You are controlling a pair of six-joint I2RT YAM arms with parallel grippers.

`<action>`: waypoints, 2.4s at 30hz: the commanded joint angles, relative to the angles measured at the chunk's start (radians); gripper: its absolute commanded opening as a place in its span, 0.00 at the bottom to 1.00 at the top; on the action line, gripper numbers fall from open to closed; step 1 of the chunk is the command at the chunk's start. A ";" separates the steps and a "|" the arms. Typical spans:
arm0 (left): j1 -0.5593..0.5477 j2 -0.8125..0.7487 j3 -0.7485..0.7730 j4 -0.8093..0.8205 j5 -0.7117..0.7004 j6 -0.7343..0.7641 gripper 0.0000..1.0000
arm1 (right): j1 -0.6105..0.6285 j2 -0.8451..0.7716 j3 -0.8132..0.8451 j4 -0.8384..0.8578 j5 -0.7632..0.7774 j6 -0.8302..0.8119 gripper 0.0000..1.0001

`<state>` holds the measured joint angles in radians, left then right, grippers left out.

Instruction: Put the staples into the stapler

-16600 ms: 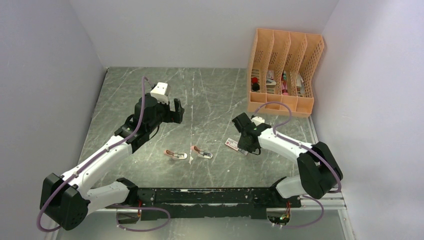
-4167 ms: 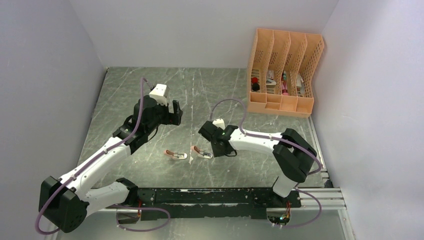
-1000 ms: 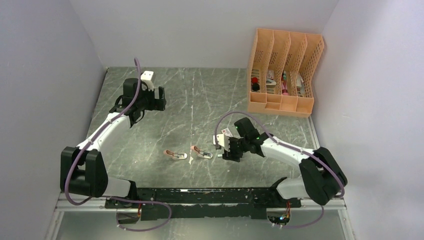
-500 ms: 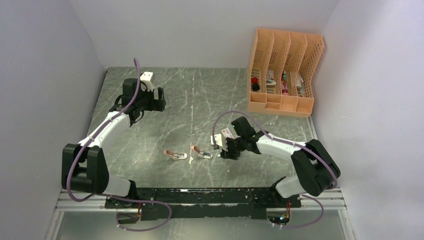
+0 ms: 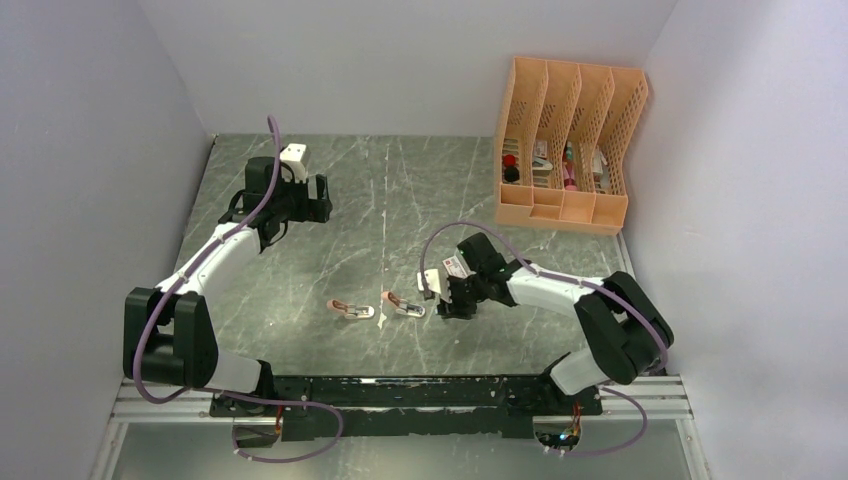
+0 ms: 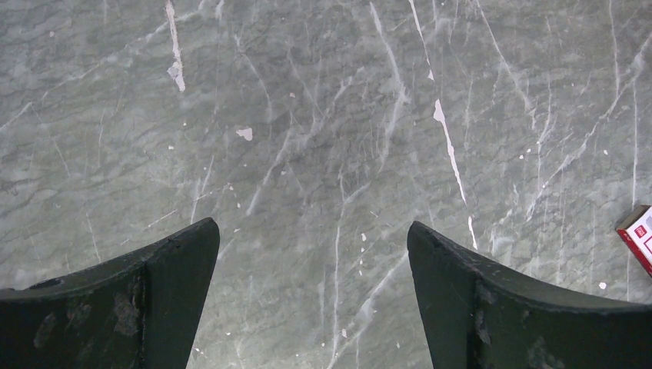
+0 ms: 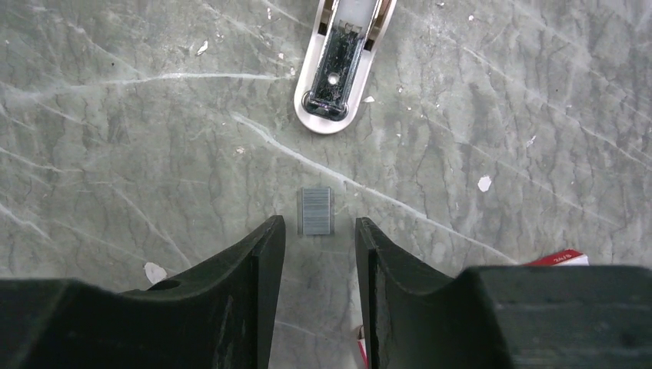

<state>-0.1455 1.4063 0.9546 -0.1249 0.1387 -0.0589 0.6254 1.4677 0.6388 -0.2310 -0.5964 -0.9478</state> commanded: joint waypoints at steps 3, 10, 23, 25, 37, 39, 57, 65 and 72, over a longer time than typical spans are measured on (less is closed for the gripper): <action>0.012 0.002 0.035 0.019 0.030 0.008 0.96 | 0.015 0.037 0.040 -0.047 -0.017 -0.028 0.41; 0.014 0.000 0.035 0.019 0.030 0.007 0.96 | 0.022 0.045 0.056 -0.107 -0.011 -0.053 0.39; 0.020 0.001 0.036 0.021 0.032 0.007 0.96 | 0.028 0.092 0.081 -0.116 0.004 -0.046 0.32; 0.021 0.002 0.036 0.021 0.033 0.007 0.95 | 0.028 0.092 0.083 -0.122 0.006 -0.046 0.32; 0.024 0.002 0.036 0.022 0.042 0.004 0.95 | 0.029 0.073 0.058 -0.106 0.038 -0.043 0.25; 0.026 0.003 0.037 0.022 0.042 0.004 0.95 | 0.028 0.071 0.055 -0.088 0.050 -0.026 0.23; 0.026 0.000 0.038 0.021 0.049 -0.001 0.95 | 0.027 0.013 0.105 -0.081 0.076 0.028 0.19; 0.027 0.003 0.038 0.022 0.058 -0.006 0.95 | 0.032 -0.007 0.156 -0.071 0.075 0.192 0.18; 0.028 0.005 0.039 0.023 0.060 -0.006 0.95 | 0.077 -0.022 0.167 -0.056 0.111 0.299 0.18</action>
<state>-0.1295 1.4063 0.9565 -0.1246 0.1661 -0.0597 0.6678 1.4639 0.7799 -0.3019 -0.5133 -0.7464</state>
